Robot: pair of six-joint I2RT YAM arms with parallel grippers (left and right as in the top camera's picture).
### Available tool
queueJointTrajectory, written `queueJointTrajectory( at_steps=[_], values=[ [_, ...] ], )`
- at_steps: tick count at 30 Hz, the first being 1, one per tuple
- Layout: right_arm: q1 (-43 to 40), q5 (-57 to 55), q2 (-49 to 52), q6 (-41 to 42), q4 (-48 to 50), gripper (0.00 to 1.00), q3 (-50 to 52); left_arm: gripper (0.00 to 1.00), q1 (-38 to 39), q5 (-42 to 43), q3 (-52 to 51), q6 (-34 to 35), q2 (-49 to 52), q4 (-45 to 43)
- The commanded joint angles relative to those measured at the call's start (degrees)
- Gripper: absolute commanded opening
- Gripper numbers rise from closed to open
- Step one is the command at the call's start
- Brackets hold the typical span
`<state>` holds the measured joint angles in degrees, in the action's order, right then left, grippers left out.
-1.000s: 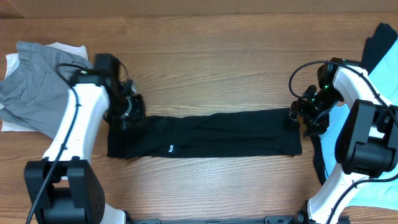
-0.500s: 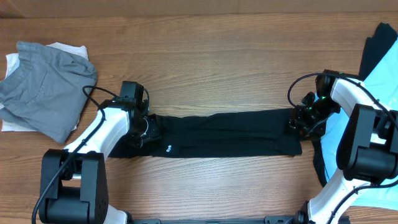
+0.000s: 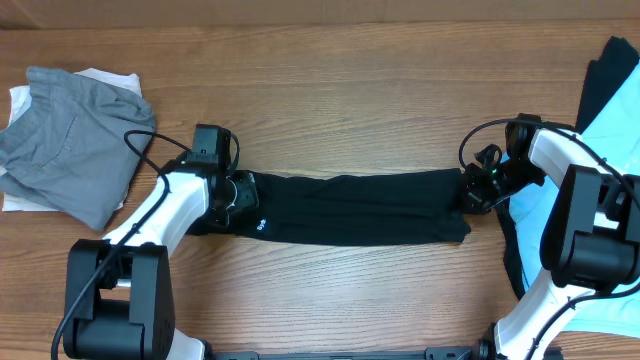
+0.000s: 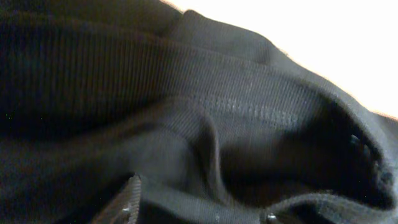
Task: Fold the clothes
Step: 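Grasp the black strip's right end with the right gripper and lift, then fold the right end leftward onto the strip, then release the right gripper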
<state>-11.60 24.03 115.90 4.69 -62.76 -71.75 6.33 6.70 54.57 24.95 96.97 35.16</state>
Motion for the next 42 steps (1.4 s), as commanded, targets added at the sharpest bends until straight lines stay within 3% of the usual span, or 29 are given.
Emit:
queueJointTrajectory(
  at_steps=[1,6,9,11,28,38,40,41,42],
  values=[
    [-0.2,-1.5,1.9,-0.2,1.6,0.04,-5.0,0.65,-0.5,1.0,8.8,-2.3,-0.4,6.4],
    [-0.9,-7.3,1.9,0.0,-7.4,0.04,-17.9,0.68,-0.5,0.8,18.2,-3.2,-0.4,18.0],
    [0.2,-7.9,1.7,0.0,-12.3,0.04,-21.8,0.88,-0.5,0.1,18.7,-3.1,-0.3,23.8],
    [1.6,-7.9,1.7,0.0,-13.3,0.04,-21.9,0.91,-0.5,-0.6,18.7,-3.1,-0.3,26.1],
    [29.8,-7.9,1.8,10.6,-9.3,0.04,-21.9,0.94,-0.5,-1.2,18.7,-3.1,-0.3,27.9],
    [35.8,-7.9,1.9,13.4,-2.0,0.04,-21.9,0.96,-0.5,-1.2,18.7,-3.1,-0.3,27.7],
    [35.8,-7.8,1.9,13.4,-1.8,0.07,-21.9,0.96,-0.5,-1.2,18.6,-3.1,-0.3,27.4],
    [35.8,-7.3,1.9,13.3,-1.9,0.16,-21.9,0.97,-0.5,-1.2,18.6,-3.1,-0.3,27.3],
    [35.8,-6.8,1.9,13.3,-2.1,0.17,-21.9,0.97,-0.5,-1.2,18.6,-3.1,-0.3,27.3]
  ],
)
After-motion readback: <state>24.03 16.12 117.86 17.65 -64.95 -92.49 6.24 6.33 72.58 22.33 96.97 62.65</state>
